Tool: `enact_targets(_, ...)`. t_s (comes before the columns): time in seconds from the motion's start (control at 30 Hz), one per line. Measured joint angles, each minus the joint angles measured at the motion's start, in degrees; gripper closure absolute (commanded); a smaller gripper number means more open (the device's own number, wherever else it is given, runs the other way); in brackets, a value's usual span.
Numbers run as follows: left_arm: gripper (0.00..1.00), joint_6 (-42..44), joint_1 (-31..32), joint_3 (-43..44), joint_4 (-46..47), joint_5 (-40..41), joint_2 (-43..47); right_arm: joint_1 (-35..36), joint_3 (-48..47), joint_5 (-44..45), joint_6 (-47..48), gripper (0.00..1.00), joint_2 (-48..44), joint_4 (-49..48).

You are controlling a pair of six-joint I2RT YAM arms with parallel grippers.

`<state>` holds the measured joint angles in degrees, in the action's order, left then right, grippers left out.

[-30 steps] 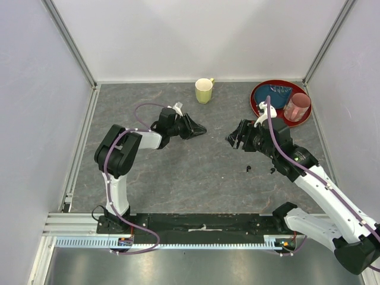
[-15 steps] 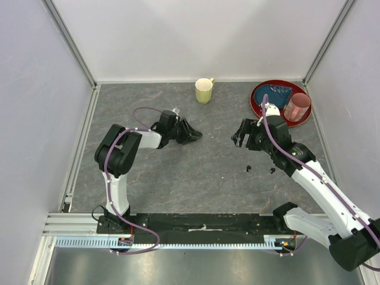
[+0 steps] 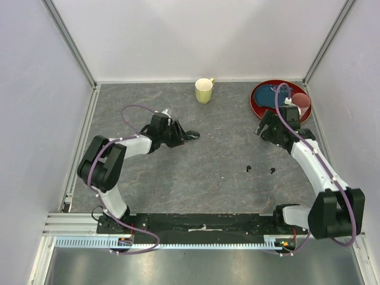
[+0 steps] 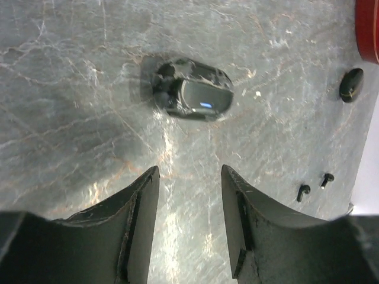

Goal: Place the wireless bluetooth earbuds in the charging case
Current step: Place the charging case at the center of the board, then pick up the charging case at the center of the board.

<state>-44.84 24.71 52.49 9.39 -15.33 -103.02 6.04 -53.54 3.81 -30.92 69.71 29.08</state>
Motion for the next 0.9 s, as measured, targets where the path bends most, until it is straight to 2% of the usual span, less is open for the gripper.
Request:
enact_targets(0.27, 0.47, 4.8, 0.0, -7.8, -1.5, 0.3, 15.9, -7.2, -1.0, 1.6, -3.1, 0.02, 14.4, -4.1)
enact_targets(0.43, 0.47, 7.1, 0.0, -14.4, -1.5, 0.8, 28.3, -9.2, -4.3, 2.7, -5.9, 0.04, 22.1, -5.5)
enact_targets(0.67, 0.46, 7.9, 0.0, -25.6, 1.5, 2.0, 41.8, -9.3, -9.6, 4.1, -9.4, 0.05, 27.4, -6.3)
enact_targets(0.9, 0.46, 7.9, 0.0, -33.6, 4.5, 3.9, 51.8, -9.3, -12.8, 6.6, -12.5, 0.12, 31.5, -5.9)
